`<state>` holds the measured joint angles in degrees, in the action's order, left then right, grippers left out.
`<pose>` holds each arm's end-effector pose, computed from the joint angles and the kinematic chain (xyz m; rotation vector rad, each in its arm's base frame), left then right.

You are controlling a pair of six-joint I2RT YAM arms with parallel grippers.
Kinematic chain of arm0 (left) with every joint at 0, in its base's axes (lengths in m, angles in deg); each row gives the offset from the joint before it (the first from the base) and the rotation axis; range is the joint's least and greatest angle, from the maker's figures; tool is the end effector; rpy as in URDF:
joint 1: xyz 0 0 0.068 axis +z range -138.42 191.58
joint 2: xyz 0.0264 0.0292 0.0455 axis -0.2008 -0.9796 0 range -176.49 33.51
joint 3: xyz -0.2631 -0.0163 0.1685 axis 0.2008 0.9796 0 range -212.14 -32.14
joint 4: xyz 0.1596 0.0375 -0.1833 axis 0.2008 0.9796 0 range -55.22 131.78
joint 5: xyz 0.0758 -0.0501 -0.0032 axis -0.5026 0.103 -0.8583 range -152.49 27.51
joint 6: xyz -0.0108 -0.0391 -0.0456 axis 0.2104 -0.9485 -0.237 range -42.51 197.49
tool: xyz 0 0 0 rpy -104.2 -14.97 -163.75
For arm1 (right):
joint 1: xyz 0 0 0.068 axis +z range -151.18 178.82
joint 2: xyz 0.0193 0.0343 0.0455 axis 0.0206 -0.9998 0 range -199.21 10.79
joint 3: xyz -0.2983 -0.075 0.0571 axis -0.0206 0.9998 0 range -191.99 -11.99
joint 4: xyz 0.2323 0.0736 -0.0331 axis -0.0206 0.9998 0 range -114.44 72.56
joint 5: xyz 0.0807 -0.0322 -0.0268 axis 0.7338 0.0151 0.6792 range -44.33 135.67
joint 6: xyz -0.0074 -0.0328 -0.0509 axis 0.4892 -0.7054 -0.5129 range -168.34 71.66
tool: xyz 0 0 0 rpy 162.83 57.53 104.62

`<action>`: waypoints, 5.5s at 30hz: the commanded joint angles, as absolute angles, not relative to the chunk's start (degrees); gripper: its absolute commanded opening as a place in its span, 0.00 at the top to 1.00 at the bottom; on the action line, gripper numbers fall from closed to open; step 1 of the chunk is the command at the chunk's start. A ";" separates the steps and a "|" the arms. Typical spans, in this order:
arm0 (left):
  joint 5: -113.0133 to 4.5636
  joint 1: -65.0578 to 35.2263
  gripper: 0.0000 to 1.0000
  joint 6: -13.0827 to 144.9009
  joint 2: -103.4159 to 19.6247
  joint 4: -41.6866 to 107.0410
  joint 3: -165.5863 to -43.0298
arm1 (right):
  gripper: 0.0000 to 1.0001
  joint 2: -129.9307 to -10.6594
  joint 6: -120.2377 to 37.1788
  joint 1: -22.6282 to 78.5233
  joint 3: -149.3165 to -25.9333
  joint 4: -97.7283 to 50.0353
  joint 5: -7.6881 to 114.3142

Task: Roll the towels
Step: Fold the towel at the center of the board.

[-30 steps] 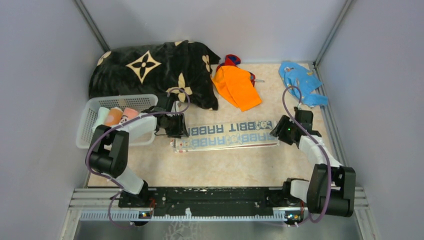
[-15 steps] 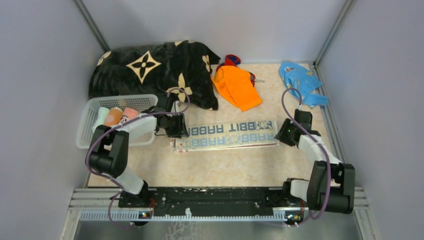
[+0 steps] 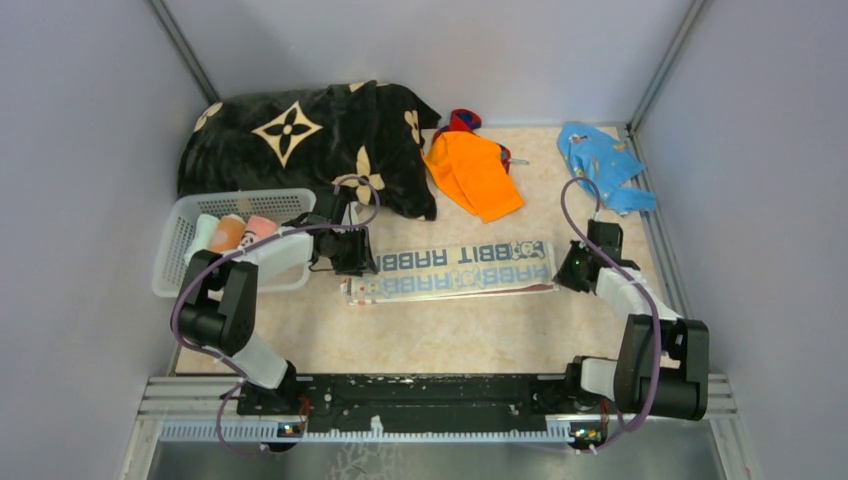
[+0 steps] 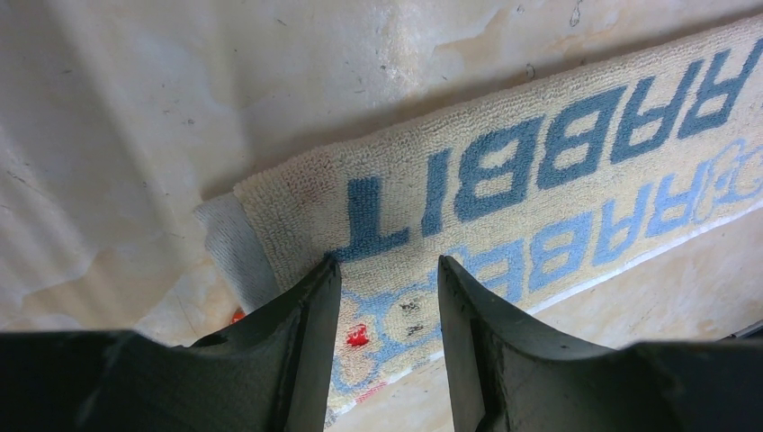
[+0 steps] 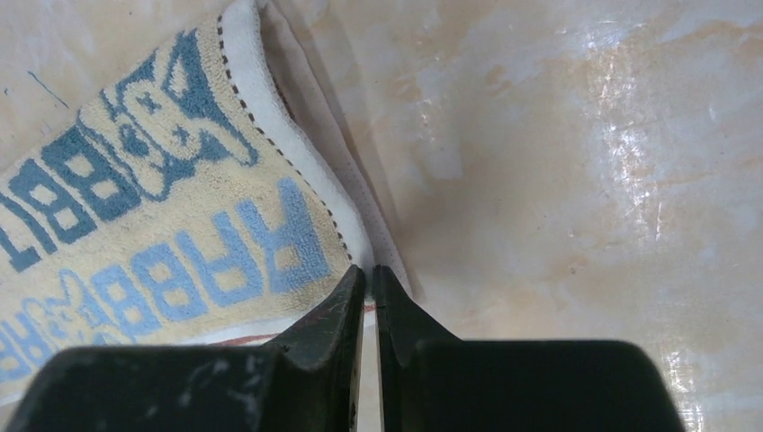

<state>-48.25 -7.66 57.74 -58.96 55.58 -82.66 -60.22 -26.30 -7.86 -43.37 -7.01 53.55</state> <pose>0.2769 -0.1085 0.2053 0.0704 2.7251 -0.5412 0.1990 -0.0170 0.2026 0.5884 2.5088 0.2775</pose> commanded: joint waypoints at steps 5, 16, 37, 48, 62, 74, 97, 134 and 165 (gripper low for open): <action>-49.22 -7.75 0.50 57.62 -60.23 54.48 -81.12 | 1.00 -55.88 -27.19 -8.38 -46.86 -3.52 53.65; -52.62 -7.58 0.50 57.74 -60.31 56.59 -80.92 | 1.00 -53.15 -24.63 -8.40 -49.58 6.25 50.04; -52.30 -6.48 0.49 60.16 -62.17 60.64 -83.61 | 0.99 -61.78 -21.04 -9.71 -45.46 2.97 49.54; -51.59 -7.22 0.49 60.50 -61.30 60.02 -83.65 | 0.61 -52.72 -27.95 -7.00 -51.65 0.79 51.75; -53.44 -7.29 0.48 60.46 -59.96 59.82 -82.18 | 0.58 -67.85 -24.30 -7.34 -51.35 -28.28 71.86; -53.04 -7.27 0.47 59.59 -58.56 58.47 -80.37 | 0.57 -77.33 -27.11 -10.19 -52.55 -23.79 63.77; -52.40 -7.14 0.38 65.65 -40.63 63.65 -89.17 | 0.52 -73.73 -36.86 -2.00 -61.04 2.29 47.51; -48.61 -6.87 0.31 62.81 -36.46 56.79 -82.95 | 1.00 -74.02 -36.06 -4.51 -72.86 10.04 25.07; -45.49 -15.16 0.50 44.92 -53.86 40.83 -75.73 | 1.00 -87.49 -16.69 35.68 -87.97 4.03 60.55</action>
